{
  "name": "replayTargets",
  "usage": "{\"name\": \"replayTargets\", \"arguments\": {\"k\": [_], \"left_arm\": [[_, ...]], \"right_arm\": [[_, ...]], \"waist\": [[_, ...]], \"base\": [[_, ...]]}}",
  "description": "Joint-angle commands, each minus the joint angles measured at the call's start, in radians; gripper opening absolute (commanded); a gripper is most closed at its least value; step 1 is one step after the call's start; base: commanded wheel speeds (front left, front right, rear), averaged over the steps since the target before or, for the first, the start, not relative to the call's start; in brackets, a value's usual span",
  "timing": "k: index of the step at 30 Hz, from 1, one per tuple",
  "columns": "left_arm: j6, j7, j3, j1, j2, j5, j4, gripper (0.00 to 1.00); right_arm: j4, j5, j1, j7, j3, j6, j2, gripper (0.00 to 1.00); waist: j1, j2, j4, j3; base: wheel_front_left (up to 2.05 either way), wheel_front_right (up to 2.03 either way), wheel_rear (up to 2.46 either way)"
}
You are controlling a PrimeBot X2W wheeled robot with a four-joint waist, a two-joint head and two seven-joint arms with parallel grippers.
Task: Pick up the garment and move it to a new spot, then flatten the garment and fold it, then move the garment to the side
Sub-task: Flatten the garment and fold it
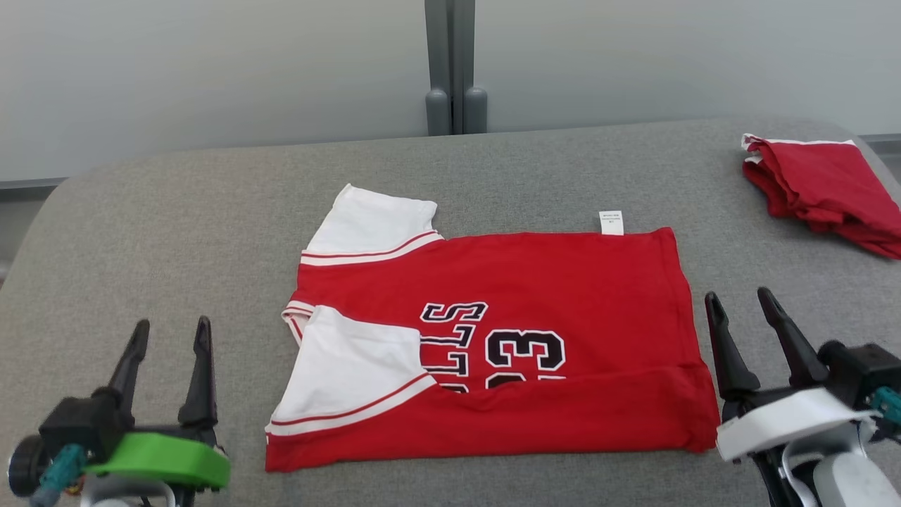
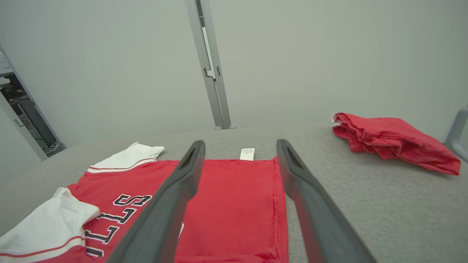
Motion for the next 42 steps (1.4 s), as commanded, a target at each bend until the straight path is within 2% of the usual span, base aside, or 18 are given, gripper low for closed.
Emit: {"name": "replayTargets", "arguments": {"k": [1, 9, 14, 20, 25, 30, 42], "left_arm": [[-0.014, 0.006, 0.003, -0.057, 0.022, 0.015, 0.002, 1.00], [-0.104, 0.105, -0.036, -0.395, 0.076, 0.034, 0.066, 1.00], [-0.151, 0.145, -0.067, -0.613, 0.058, 0.018, 0.179, 1.00], [-0.188, 0.213, -0.142, -0.834, 0.047, -0.006, 0.364, 1.00], [-0.196, 0.263, -0.226, -0.979, 0.049, -0.044, 0.504, 1.00], [-0.196, 0.334, -0.329, -1.079, 0.059, -0.132, 0.608, 1.00], [-0.195, 0.361, -0.485, -1.180, 0.101, -0.237, 0.795, 1.00]], "right_arm": [[-0.005, -0.006, -0.046, 0.010, 0.013, -0.001, -0.021, 1.00], [0.054, 0.020, -0.329, 0.128, 0.078, -0.001, -0.138, 1.00], [0.164, 0.025, -0.504, 0.230, 0.116, -0.001, -0.188, 1.00], [0.305, 0.051, -0.656, 0.331, 0.170, -0.001, -0.207, 1.00], [0.398, 0.077, -0.752, 0.365, 0.209, -0.001, -0.184, 1.00], [0.467, 0.095, -0.820, 0.368, 0.262, -0.001, -0.157, 1.00], [0.559, 0.138, -0.890, 0.338, 0.342, -0.001, -0.096, 1.00]], "waist": [[0.0000, 0.0000, -0.006, 0.022], [0.0000, 0.0000, -0.033, 0.154], [0.0000, 0.0000, -0.055, 0.250], [0.0000, 0.0000, -0.086, 0.363], [0.0000, 0.0000, -0.115, 0.448], [0.0000, 0.0000, -0.136, 0.514], [0.0000, 0.0000, -0.170, 0.577]], "base": [[0.00, 0.00, 0.00], [0.00, 0.00, 0.00], [0.00, 0.00, 0.00], [0.00, 0.00, 0.00], [0.00, 0.00, 0.00], [0.00, 0.00, 0.00], [0.00, 0.00, 0.00]]}}
